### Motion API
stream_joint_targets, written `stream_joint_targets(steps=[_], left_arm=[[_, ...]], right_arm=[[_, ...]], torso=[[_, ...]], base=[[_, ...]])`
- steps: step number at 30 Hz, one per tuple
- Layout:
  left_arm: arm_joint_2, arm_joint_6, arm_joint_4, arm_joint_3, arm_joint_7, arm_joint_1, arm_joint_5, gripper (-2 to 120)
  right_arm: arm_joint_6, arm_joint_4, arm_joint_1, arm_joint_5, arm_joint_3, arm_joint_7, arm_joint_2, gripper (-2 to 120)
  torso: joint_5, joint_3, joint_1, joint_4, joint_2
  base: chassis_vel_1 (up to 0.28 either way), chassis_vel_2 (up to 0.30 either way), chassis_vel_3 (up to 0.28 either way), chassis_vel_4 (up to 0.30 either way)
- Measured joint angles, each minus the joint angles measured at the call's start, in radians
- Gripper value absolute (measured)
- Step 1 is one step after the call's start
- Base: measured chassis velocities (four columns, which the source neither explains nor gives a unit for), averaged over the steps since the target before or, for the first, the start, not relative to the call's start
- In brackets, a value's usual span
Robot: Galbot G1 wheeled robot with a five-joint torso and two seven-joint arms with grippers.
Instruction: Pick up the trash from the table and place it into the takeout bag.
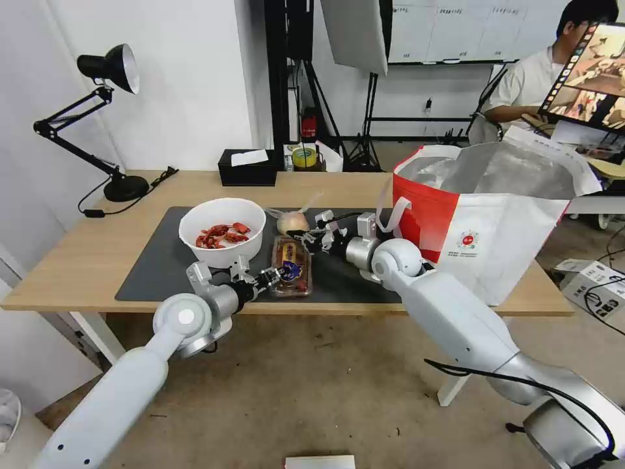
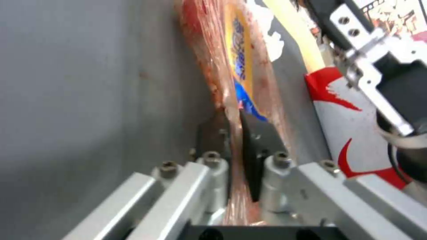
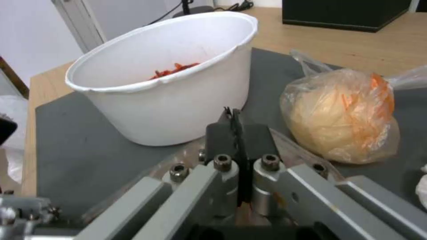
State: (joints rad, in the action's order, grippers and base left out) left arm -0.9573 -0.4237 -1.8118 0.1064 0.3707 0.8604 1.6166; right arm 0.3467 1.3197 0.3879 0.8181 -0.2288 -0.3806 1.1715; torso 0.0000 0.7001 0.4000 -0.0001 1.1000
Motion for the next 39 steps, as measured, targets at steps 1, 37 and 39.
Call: stream_joint_targets(steps=[1,37,39], left_arm=[[0.0,0.0,0.0,0.0,0.0,0.0,0.0,4],[0.027,0.031,-0.141,0.095,0.008,0.102,0.045,0],[0.027,0.033,-0.153,0.101,0.012,0.107,0.05,0]], right_arm=[[0.0,0.0,0.0,0.0,0.0,0.0,0.0,0],[-0.241,0.453,0.325,0.184,0.176,0.264,-0.186,0],[-0.247,0.519,0.395,0.184,0.215,0.281,-0.225,0]], torso=[[0.0,0.0,0.0,0.0,0.0],[0.0,0.0,0.0,0.0002,0.0],[0.0003,0.0,0.0,0.0001,0.0]], base=[[0.0,0.0,0.0,0.0],[0.0,0.0,0.0,0.0],[0.0,0.0,0.0,0.0]])
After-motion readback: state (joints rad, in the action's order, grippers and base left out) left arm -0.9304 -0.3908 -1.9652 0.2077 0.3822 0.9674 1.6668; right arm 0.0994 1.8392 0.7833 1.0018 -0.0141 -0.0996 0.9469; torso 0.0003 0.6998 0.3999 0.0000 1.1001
